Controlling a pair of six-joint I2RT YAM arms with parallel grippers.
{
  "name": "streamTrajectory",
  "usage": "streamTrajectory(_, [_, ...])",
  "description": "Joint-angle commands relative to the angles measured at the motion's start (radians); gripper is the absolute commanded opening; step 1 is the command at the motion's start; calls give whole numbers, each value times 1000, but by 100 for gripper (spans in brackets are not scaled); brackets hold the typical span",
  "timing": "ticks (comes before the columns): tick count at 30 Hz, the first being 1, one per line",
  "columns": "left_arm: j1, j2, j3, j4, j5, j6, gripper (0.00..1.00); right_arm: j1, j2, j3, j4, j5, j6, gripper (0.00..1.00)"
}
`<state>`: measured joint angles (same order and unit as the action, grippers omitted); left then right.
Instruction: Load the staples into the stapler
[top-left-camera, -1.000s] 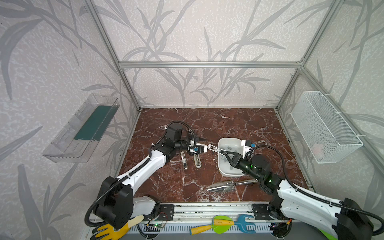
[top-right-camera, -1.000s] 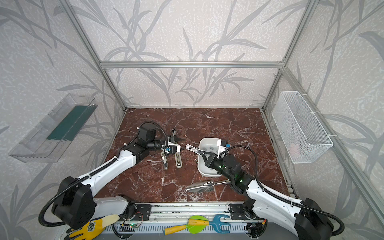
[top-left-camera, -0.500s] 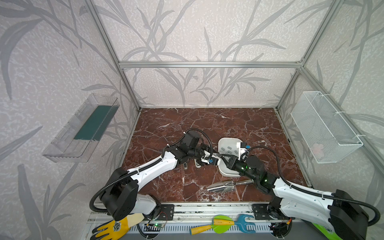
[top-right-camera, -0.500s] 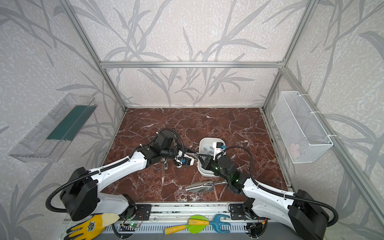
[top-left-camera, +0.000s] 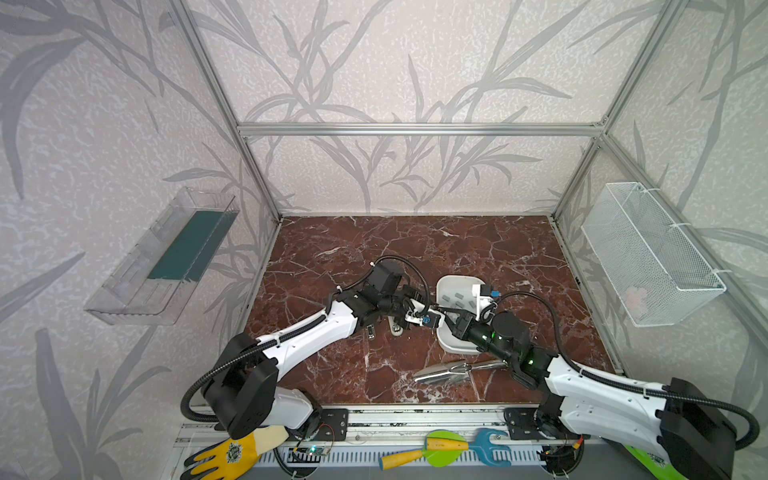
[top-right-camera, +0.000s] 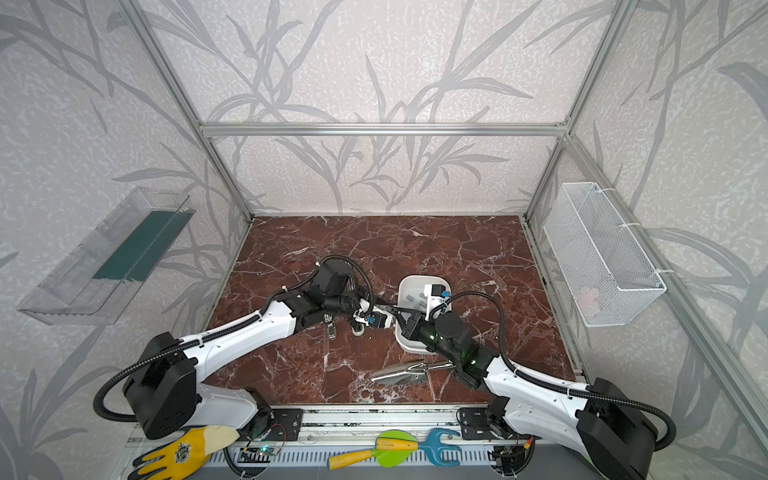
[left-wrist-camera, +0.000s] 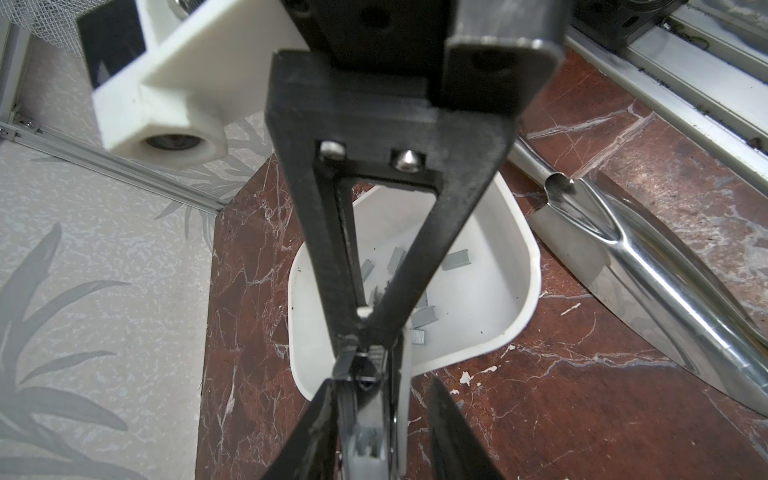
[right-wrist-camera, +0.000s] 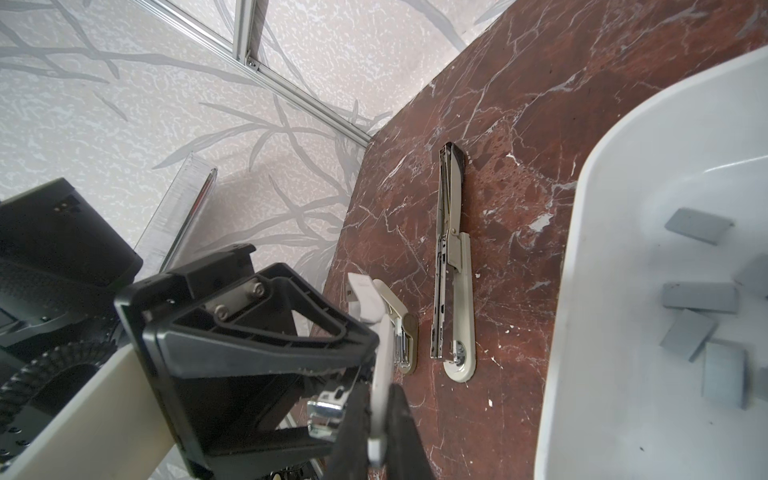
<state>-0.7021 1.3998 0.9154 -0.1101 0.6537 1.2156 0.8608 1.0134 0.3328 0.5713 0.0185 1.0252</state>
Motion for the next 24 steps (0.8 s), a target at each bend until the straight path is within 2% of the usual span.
streamTrajectory(1, [-13,15,34,-54,7,16,31,16,15,23,47,10,3,0])
streamTrajectory(3, [-15,15,41,-66,10,16,23,20,23,25,53,15,1,0])
streamTrajectory(5, [-14,13,44,-70,12,16,19,21,27,25,50,21,1,0])
streamTrajectory(13, [-14,20,44,-82,1,35,8,21,-8,22,15,40,-2,0])
streamTrajectory(14, [-15,22,45,-83,1,35,7,21,-12,21,11,41,-3,3])
streamTrajectory(18, [-10,34,43,-109,-40,78,4,21,-48,20,-34,76,-16,28])
streamTrajectory(22, [28,68,54,-164,-100,196,0,20,-130,11,-118,159,-35,38])
streamTrajectory(24, [54,96,77,-228,-133,305,0,17,-184,1,-163,211,-51,42])
